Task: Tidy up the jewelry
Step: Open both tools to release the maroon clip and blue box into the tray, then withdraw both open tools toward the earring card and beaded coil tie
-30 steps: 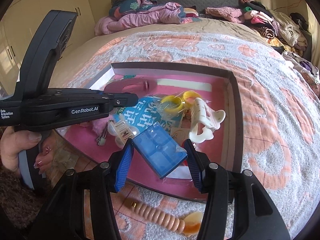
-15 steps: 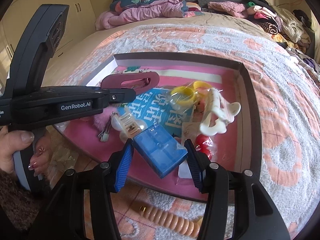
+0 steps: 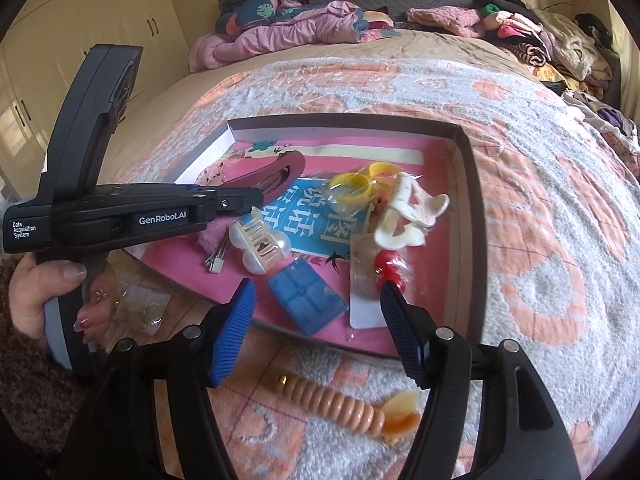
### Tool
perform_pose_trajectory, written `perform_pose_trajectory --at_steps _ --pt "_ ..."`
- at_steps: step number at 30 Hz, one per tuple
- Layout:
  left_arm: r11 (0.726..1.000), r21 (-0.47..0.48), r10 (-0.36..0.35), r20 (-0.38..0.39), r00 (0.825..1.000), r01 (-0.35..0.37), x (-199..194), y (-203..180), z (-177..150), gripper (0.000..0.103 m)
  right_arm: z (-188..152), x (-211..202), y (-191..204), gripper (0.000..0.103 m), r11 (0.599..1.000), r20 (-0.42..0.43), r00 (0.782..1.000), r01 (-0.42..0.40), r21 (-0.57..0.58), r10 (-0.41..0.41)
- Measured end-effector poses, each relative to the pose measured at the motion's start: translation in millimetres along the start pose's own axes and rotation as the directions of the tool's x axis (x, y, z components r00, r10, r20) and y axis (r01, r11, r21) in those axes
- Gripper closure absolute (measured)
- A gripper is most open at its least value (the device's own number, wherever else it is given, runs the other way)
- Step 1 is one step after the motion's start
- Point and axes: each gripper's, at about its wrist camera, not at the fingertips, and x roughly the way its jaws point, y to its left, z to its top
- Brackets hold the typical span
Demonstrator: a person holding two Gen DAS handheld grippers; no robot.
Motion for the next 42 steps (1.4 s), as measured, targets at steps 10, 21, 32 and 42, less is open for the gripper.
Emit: perform_pose_trajectory --at_steps 10,21,32,42 --pt "1.0 0.019 0.013 0.039 0.999 -0.014 -25.7 -12.8 -1.3 0.069 -6.2 -17.9 1.5 0.035 1.0 0.018 1.0 0.015 0.008 -0.015" --pt "1.0 0.013 0.025 0.09 0.996 -0.026 -63.8 -17.5 -9.5 0.04 -7.9 -47.6 1.0 0.024 0.999 0.07 0.997 0.042 0.019 -0.043" --pt "0.999 0.0 0.037 0.143 0.989 -0.037 -98.9 -19.4 -20.0 0.011 -9.7 -75.6 4.9 0.017 0.997 0.124 0.99 0.071 0.017 -0.073" --pt "0.998 -0.022 0.054 0.184 0.981 -0.05 -127.2 -18.2 -35.4 0.011 -13.4 -101.4 19.0 0.013 0.996 0.169 0.982 0.086 -0.013 -0.082"
